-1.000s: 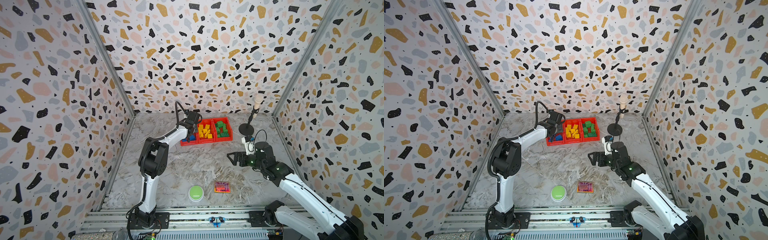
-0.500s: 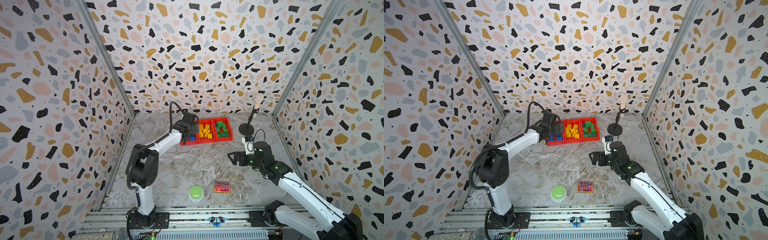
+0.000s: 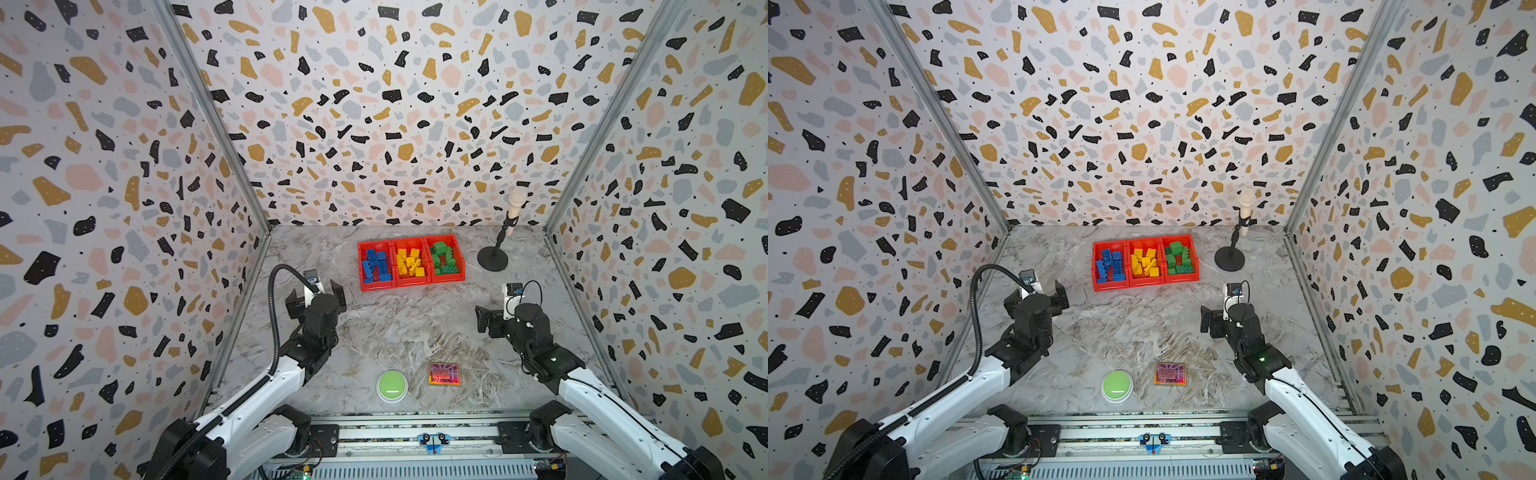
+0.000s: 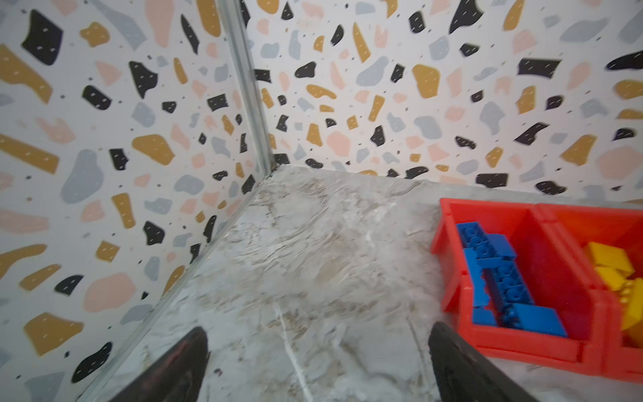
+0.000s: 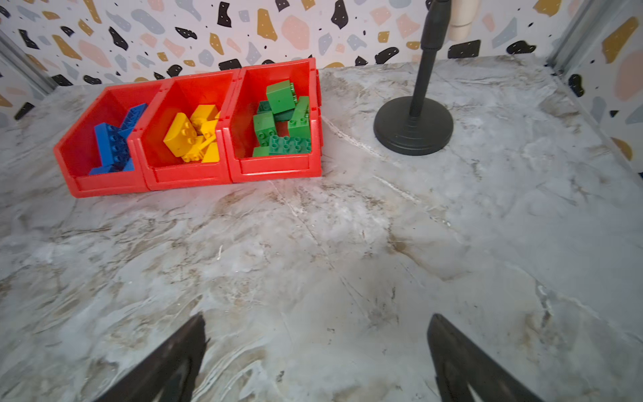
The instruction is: Sort the legos into containers by color
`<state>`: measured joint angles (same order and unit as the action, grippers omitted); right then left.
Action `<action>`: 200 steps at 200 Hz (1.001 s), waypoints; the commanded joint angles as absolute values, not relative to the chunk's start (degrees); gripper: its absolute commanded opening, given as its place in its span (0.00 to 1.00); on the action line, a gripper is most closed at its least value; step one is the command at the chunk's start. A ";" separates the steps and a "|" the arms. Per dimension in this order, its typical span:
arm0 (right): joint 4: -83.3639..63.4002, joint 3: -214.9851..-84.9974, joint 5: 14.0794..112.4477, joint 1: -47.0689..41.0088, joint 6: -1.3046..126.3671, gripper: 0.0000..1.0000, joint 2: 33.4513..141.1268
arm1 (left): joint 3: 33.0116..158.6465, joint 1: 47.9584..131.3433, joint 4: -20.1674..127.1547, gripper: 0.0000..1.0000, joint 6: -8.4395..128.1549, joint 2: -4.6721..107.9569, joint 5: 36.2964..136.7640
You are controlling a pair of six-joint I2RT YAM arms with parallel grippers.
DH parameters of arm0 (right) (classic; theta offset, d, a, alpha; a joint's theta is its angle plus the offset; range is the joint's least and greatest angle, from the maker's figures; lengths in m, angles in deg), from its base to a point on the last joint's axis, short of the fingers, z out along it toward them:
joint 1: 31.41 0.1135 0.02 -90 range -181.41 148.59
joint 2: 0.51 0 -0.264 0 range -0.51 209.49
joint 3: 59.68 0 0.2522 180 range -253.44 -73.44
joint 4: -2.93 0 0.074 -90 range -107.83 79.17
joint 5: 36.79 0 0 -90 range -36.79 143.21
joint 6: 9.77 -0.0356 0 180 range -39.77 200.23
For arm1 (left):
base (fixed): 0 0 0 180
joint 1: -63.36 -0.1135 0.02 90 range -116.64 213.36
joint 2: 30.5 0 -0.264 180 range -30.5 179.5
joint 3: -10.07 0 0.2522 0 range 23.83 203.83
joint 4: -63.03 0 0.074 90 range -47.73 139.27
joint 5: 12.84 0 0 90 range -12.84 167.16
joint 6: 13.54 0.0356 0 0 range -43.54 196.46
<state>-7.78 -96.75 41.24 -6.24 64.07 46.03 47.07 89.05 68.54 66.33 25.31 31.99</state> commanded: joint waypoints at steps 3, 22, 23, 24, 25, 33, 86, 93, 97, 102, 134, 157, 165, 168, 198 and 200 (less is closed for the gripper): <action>3.50 -94.03 30.31 -6.45 69.55 1.00 45.71 | 39.73 88.19 84.31 1.00 69.87 23.07 26.16; 11.33 -89.91 23.28 -7.59 74.10 0.99 46.41 | 35.15 86.09 90.48 1.00 69.78 22.84 26.95; 12.03 -89.59 23.09 -7.68 74.40 0.99 46.46 | 35.03 86.02 90.62 1.00 69.83 22.84 27.14; 12.59 -89.33 22.94 -7.81 74.68 0.99 46.48 | 34.83 85.94 90.82 1.00 69.85 22.76 27.32; 13.05 -89.12 22.78 -7.88 74.91 1.00 46.50 | 34.69 85.86 90.96 1.00 69.86 22.72 27.45; 17.79 -87.12 21.71 -8.83 76.87 0.99 46.81 | 33.58 84.90 92.70 1.00 70.22 22.81 28.42; 43.33 -78.80 31.33 -19.44 77.84 0.99 57.82 | 30.64 78.58 106.14 1.00 69.07 33.85 28.97; 45.52 -79.14 32.06 -20.04 78.16 0.99 60.67 | 30.50 78.10 106.64 1.00 69.66 34.07 30.89; 46.76 -79.39 32.66 -20.46 78.37 0.99 62.39 | 29.94 77.72 108.75 1.00 69.86 34.54 31.41; 48.12 -79.78 33.29 -21.03 78.49 0.99 64.69 | 29.37 77.18 111.31 1.00 70.60 35.22 31.81; 53.01 -83.55 35.90 -23.87 78.68 1.00 73.49 | 28.35 74.30 121.33 1.00 70.82 43.27 34.18; 63.98 -81.80 42.72 -28.55 75.83 1.00 80.74 | 31.55 74.01 118.91 1.00 72.71 47.37 39.78; 60.64 -83.04 45.03 -28.41 76.54 1.00 80.53 | 32.61 73.92 119.84 1.00 73.84 49.98 40.95; 58.77 -83.65 45.71 -28.48 76.57 1.00 80.63 | 32.46 73.84 121.23 1.00 73.91 50.56 41.28; 60.22 -85.34 47.18 -27.14 79.20 0.99 84.77 | 33.03 71.66 118.92 1.00 72.77 49.77 45.27; 59.99 -85.40 47.46 -27.25 79.12 0.99 84.68 | 32.94 71.65 119.20 1.00 72.79 49.88 45.19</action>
<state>58.57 -82.74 42.84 -27.53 77.95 85.18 31.40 72.73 115.36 72.28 50.10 41.50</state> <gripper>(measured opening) 0.994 0.998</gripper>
